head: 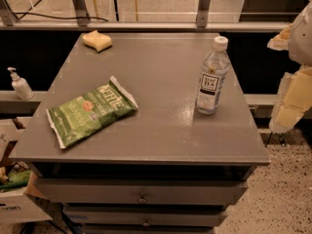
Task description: Knock blue plastic bottle over
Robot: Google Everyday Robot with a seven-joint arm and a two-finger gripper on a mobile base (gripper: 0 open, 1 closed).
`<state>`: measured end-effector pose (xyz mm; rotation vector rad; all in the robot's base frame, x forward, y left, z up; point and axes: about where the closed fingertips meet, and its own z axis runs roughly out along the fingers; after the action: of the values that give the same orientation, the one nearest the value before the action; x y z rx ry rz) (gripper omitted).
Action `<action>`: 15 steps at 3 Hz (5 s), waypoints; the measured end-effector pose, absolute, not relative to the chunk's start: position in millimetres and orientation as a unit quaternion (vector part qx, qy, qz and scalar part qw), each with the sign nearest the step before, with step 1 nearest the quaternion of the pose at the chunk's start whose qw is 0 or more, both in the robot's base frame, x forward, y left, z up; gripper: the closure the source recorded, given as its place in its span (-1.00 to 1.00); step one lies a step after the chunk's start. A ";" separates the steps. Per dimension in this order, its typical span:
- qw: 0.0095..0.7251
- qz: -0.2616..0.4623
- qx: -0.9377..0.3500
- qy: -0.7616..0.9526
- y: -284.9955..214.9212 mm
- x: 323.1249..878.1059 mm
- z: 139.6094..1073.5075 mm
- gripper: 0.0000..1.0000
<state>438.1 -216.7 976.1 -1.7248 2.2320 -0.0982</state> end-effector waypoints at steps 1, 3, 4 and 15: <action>0.159 -0.034 -0.603 0.781 -216.7 438.1 976.1 -1.00; 0.194 -0.004 -0.591 0.783 -218.4 461.9 953.4 -1.00; 0.230 0.017 -0.573 0.787 -221.1 485.0 928.7 -1.00; 0.415 0.180 -0.470 0.758 -67.1 597.7 927.4 -1.00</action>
Offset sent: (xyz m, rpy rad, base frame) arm 0.0114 -0.0008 -0.0088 0.0517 -0.0034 0.0187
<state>597.7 -67.1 927.4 -1.1797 1.9037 0.4533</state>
